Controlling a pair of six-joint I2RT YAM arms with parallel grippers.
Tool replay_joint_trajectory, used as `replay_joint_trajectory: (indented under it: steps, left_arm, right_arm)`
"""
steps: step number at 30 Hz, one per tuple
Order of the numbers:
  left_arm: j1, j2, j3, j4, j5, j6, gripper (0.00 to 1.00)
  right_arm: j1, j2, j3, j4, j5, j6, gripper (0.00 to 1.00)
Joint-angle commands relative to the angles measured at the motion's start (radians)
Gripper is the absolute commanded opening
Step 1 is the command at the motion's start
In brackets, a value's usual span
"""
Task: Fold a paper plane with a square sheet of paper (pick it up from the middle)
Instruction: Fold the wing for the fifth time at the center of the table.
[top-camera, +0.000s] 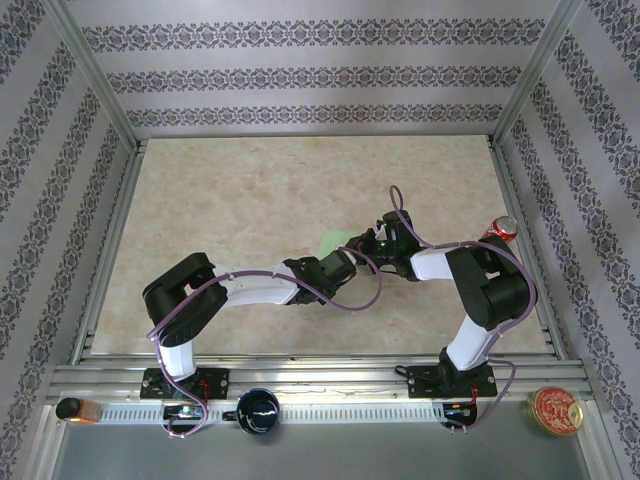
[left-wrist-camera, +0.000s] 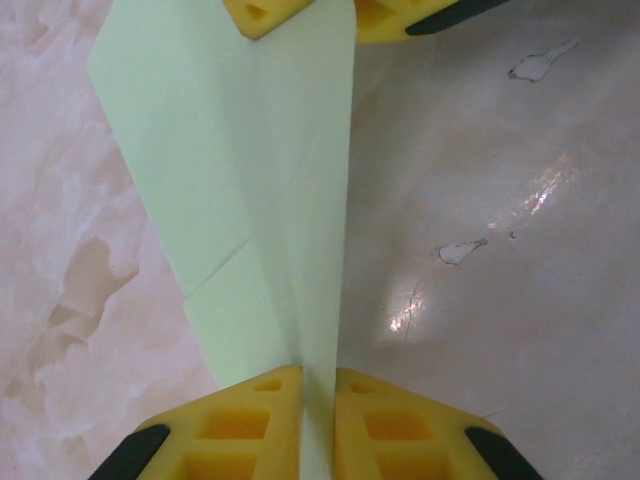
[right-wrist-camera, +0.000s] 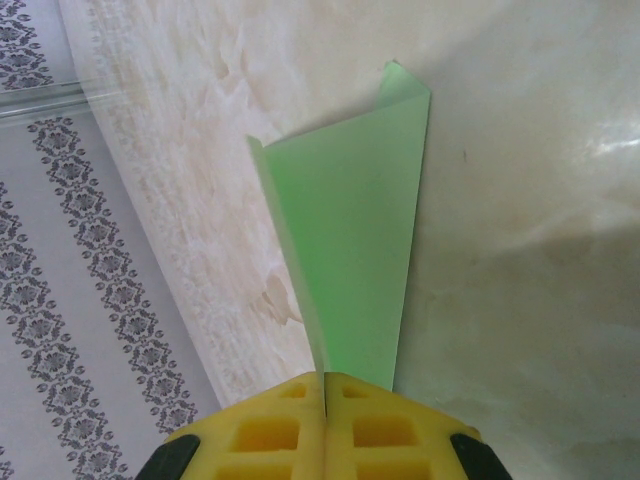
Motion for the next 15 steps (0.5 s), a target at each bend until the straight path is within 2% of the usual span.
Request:
replay_joint_trajectory:
  steps: [1,11,15]
  left_arm:
    - [-0.017,0.019,0.025,-0.004,-0.023,0.01,0.13]
    - [-0.014,0.015,0.02,-0.006,-0.032,-0.026,0.01]
    - [-0.01,0.013,0.02,-0.009,-0.027,-0.051,0.0]
  right_arm:
    - [0.009,-0.023,0.001,0.019,-0.007,0.012,0.04]
    - [0.008,-0.032,0.001,0.016,-0.013,0.002,0.05]
    - [0.006,-0.061,0.007,-0.017,-0.007,-0.043,0.12]
